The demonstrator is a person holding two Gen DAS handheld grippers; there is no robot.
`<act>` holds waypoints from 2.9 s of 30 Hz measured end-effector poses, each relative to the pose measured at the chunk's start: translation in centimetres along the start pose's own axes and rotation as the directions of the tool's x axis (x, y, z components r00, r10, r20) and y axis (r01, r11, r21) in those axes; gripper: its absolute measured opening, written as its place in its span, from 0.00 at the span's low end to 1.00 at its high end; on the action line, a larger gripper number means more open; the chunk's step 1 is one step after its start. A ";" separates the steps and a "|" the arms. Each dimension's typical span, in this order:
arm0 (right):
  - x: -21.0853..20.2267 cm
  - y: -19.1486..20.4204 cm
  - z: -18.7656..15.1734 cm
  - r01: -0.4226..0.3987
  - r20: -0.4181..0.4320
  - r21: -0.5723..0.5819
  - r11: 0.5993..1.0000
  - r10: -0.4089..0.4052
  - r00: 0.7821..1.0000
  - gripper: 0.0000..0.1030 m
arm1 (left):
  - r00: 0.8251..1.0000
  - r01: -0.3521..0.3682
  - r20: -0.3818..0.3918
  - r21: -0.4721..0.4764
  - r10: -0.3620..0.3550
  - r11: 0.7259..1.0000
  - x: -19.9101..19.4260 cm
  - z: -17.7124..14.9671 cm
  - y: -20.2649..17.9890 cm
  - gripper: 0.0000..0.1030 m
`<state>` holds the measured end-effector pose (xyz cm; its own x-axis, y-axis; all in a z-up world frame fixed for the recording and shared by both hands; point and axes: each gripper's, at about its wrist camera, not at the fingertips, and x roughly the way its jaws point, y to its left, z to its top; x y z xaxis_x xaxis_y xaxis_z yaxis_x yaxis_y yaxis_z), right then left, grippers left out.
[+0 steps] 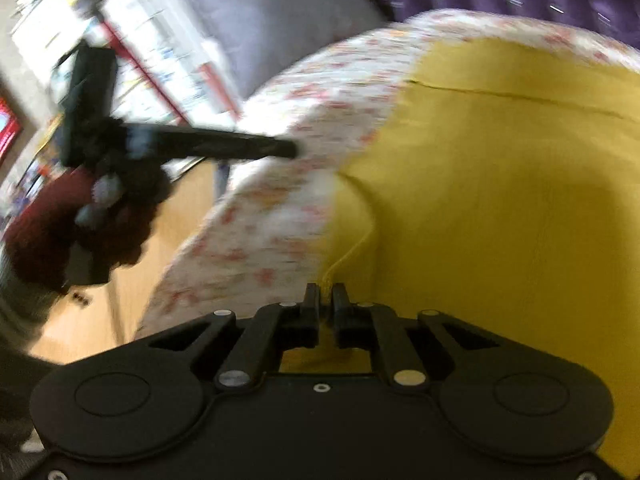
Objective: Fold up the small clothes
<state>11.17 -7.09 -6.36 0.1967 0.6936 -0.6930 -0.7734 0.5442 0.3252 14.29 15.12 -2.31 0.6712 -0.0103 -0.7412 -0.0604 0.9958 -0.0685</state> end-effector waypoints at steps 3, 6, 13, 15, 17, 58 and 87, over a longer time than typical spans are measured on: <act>1.3 2.7 0.0 -0.040 -0.019 -0.080 0.996 0.039 0.999 0.16 | 1.000 -0.006 0.015 0.013 0.006 1.000 -0.2 0.7 -0.6 0.24; 3.1 4.3 -0.6 -0.080 -0.064 -0.151 0.985 0.071 0.995 0.19 | 1.000 0.001 0.026 0.029 -0.002 1.000 0.1 1.6 -1.6 0.25; -0.9 1.1 -0.5 -0.064 0.051 -0.088 0.994 0.069 0.996 0.58 | 0.997 0.055 0.043 0.081 -0.058 0.995 1.5 4.0 -5.5 0.25; -3.4 -2.1 -0.4 0.025 0.109 -0.017 1.000 -0.023 0.994 0.58 | 0.996 0.066 0.046 0.084 -0.071 0.994 2.0 4.5 -6.7 0.25; -6.4 -6.5 -0.6 0.141 0.160 0.093 0.986 -0.154 0.975 0.59 | 0.996 0.077 0.048 0.082 -0.081 0.994 2.6 5.1 -7.9 0.25; -25.1 -52.4 -0.7 0.505 0.058 0.796 0.335 -0.872 0.487 0.13 | 0.990 -0.139 0.015 0.053 0.138 0.989 17.3 12.4 -12.1 0.25; 6.2 -22.4 15.4 0.323 0.238 0.171 0.931 -0.357 0.903 0.20 | 1.000 0.005 0.015 -0.186 -0.002 0.982 12.6 10.5 -0.1 0.25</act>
<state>38.94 -7.70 -8.04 0.5973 0.5445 -0.5888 -0.5530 0.8114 0.1894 30.56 15.83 -4.61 0.6822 -0.0109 -0.7311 -0.1939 0.9614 -0.1954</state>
